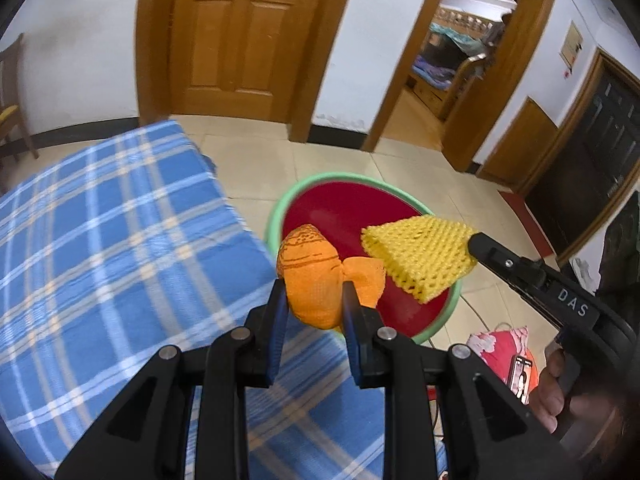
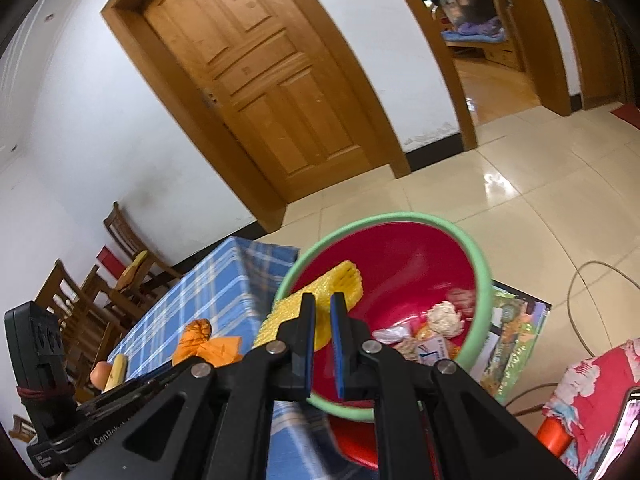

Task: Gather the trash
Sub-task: 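Carry the orange cloth and foam net over the red bin, then open both grippers to drop the cloth and foam net into the bin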

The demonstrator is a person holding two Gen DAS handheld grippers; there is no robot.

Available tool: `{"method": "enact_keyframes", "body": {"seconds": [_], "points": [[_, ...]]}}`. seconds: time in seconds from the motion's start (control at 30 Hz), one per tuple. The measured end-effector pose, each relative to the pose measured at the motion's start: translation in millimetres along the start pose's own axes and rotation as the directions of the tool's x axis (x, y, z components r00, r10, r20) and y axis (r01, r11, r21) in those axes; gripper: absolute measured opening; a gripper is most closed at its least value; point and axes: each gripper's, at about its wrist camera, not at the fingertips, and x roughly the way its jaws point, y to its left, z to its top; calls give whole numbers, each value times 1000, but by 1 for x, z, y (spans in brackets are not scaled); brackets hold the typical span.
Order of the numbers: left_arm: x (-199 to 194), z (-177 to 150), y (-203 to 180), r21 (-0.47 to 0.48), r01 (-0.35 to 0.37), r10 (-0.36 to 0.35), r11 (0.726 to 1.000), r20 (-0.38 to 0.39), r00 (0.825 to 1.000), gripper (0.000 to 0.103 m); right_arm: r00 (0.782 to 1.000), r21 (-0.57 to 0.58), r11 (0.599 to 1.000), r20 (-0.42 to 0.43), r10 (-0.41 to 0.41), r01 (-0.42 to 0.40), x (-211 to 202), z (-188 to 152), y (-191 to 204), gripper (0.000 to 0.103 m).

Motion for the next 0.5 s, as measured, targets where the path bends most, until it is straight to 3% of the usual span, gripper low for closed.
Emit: {"method": "enact_keyframes", "body": {"seconds": [0.3,0.5], "points": [[53,-3,-25,49,19,-14,999,-103,995,26,997,48,996,-31,-72,74,16,1,-28,11],[69,-5,-27,54,15,-8,998,-133,991,29,993,73,992,-73,-97,102,26,-1,-40,14]]}}
